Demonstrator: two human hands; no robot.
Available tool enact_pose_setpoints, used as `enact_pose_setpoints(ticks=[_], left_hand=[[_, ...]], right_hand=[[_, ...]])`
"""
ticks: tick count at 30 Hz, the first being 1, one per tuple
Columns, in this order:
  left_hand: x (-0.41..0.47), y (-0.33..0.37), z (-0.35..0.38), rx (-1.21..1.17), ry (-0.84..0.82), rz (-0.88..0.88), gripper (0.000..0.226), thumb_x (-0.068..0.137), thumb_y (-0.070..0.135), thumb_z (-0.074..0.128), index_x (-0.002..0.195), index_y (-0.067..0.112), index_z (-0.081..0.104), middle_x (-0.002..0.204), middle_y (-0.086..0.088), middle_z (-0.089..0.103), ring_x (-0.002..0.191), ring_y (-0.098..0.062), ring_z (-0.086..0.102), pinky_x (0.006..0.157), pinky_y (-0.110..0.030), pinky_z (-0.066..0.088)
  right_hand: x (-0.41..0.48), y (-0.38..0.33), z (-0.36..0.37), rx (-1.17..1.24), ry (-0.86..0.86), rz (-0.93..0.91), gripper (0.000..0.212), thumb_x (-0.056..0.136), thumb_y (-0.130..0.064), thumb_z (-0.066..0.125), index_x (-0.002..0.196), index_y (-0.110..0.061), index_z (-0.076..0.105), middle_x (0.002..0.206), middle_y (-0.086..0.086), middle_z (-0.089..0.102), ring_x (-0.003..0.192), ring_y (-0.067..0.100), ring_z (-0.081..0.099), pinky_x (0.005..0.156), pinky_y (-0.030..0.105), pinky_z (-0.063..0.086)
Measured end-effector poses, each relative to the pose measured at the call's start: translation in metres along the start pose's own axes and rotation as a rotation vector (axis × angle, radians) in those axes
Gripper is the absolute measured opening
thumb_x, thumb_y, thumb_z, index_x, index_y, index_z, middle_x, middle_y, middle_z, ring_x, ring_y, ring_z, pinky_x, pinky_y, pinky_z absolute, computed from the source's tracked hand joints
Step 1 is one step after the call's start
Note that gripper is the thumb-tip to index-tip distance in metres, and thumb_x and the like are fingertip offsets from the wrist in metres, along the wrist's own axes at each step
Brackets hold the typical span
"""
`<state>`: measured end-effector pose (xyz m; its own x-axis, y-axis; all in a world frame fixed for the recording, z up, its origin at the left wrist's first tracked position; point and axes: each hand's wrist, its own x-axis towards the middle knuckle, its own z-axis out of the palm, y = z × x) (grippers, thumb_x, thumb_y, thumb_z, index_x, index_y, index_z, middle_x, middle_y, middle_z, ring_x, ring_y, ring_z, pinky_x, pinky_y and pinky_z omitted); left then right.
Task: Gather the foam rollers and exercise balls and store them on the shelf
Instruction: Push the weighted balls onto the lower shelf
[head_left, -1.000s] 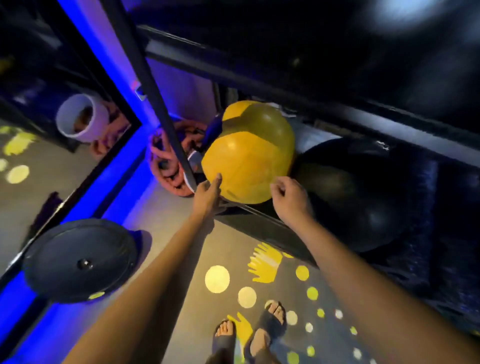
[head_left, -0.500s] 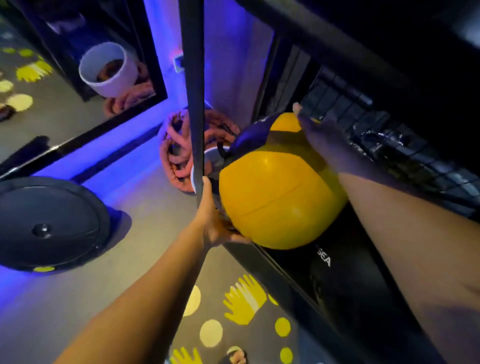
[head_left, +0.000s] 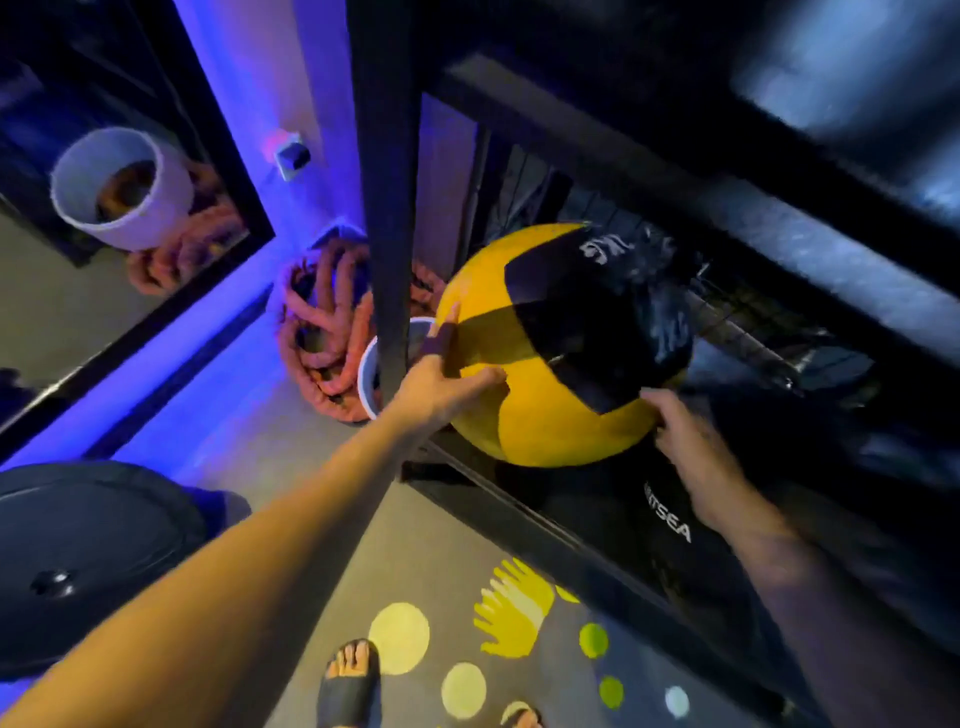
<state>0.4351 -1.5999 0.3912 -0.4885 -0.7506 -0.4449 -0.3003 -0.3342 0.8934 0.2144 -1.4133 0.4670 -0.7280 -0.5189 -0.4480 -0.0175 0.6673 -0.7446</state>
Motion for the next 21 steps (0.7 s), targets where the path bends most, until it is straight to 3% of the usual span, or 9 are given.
enact_pose_setpoints(ticks=[2, 4, 7, 9, 11, 14, 16, 18, 21], left_hand=[[-0.003, 0.010, -0.008, 0.228, -0.028, 0.099, 0.110, 0.070, 0.059, 0.079, 0.161, 0.046, 0.018, 0.168, 0.003, 0.019, 0.150, -0.025, 0.032, 0.120, -0.045, 0.035], [-0.007, 0.022, -0.006, 0.422, 0.048, 0.191, 0.103, 0.075, 0.044, 0.063, 0.163, 0.042, 0.009, 0.172, -0.013, 0.000, 0.156, -0.032, 0.018, 0.123, -0.045, 0.029], [-0.021, 0.034, 0.017, 0.526, 0.168, 0.258, 0.085, 0.084, 0.020, 0.060, 0.159, 0.038, 0.025, 0.157, -0.038, 0.027, 0.148, -0.047, 0.031, 0.114, -0.049, 0.039], [-0.024, 0.038, 0.021, 0.515, 0.211, 0.111, 0.050, 0.093, 0.008, 0.057, 0.142, 0.014, 0.054, 0.133, -0.034, 0.057, 0.130, -0.048, 0.052, 0.100, -0.046, 0.047], [-0.031, 0.034, 0.023, 0.447, 0.300, 0.008, 0.043, 0.097, 0.005, 0.050, 0.139, 0.008, 0.058, 0.121, -0.026, 0.065, 0.114, -0.043, 0.062, 0.095, -0.045, 0.048], [-0.035, 0.034, 0.027, 0.096, 0.438, -0.098, 0.051, 0.105, 0.046, 0.038, 0.154, 0.031, 0.044, 0.144, -0.015, 0.057, 0.129, -0.036, 0.054, 0.113, -0.044, 0.038], [-0.028, 0.038, 0.035, 0.025, 0.365, -0.253, 0.088, 0.088, 0.085, 0.031, 0.161, 0.036, 0.025, 0.160, -0.016, 0.038, 0.145, -0.038, 0.038, 0.123, -0.050, 0.024], [-0.025, 0.044, 0.043, 0.151, 0.321, -0.287, 0.115, 0.065, 0.101, 0.033, 0.161, 0.044, 0.006, 0.164, -0.017, 0.027, 0.148, -0.045, 0.030, 0.123, -0.056, 0.021], [-0.006, 0.057, 0.040, 0.214, 0.274, -0.023, 0.122, 0.051, 0.103, 0.046, 0.157, 0.046, 0.022, 0.153, -0.007, 0.050, 0.142, -0.036, 0.045, 0.119, -0.050, 0.036]], right_hand=[[-0.026, 0.008, 0.006, -0.149, -0.070, 0.045, 0.053, 0.072, -0.069, 0.069, 0.100, -0.025, 0.062, 0.092, -0.006, 0.065, 0.097, 0.020, 0.060, 0.080, 0.033, 0.048], [-0.041, 0.016, 0.003, -0.309, -0.084, 0.032, 0.035, 0.091, -0.050, 0.059, 0.088, -0.018, 0.071, 0.080, -0.004, 0.072, 0.090, 0.021, 0.066, 0.077, 0.033, 0.049], [-0.018, -0.003, -0.020, -0.019, 0.172, 0.040, 0.047, 0.094, -0.041, 0.046, 0.070, -0.011, 0.072, 0.070, 0.004, 0.074, 0.089, 0.033, 0.073, 0.074, 0.039, 0.055], [0.025, -0.012, -0.034, 0.005, 0.405, -0.037, 0.051, 0.083, -0.058, 0.048, 0.088, -0.012, 0.071, 0.091, 0.010, 0.075, 0.099, 0.038, 0.069, 0.083, 0.048, 0.057], [0.062, -0.024, -0.035, -0.145, 0.375, -0.096, 0.082, 0.071, -0.081, 0.047, 0.121, -0.017, 0.065, 0.122, 0.013, 0.067, 0.117, 0.037, 0.062, 0.102, 0.053, 0.049], [0.107, -0.018, -0.016, -0.087, 0.067, -0.011, 0.110, 0.056, -0.099, 0.058, 0.142, -0.032, 0.049, 0.136, 0.004, 0.064, 0.123, 0.028, 0.062, 0.110, 0.050, 0.045], [0.105, -0.019, -0.002, 0.022, -0.050, 0.032, 0.111, 0.049, -0.098, 0.064, 0.140, -0.036, 0.053, 0.127, 0.000, 0.070, 0.115, 0.025, 0.068, 0.108, 0.049, 0.048], [0.091, -0.018, 0.005, 0.106, -0.007, 0.013, 0.104, 0.048, -0.096, 0.067, 0.131, -0.034, 0.061, 0.115, -0.002, 0.075, 0.105, 0.023, 0.072, 0.103, 0.048, 0.053], [0.053, -0.009, 0.007, 0.211, 0.120, 0.019, 0.099, 0.048, -0.098, 0.063, 0.123, -0.033, 0.067, 0.108, -0.007, 0.077, 0.099, 0.018, 0.073, 0.098, 0.044, 0.056]])
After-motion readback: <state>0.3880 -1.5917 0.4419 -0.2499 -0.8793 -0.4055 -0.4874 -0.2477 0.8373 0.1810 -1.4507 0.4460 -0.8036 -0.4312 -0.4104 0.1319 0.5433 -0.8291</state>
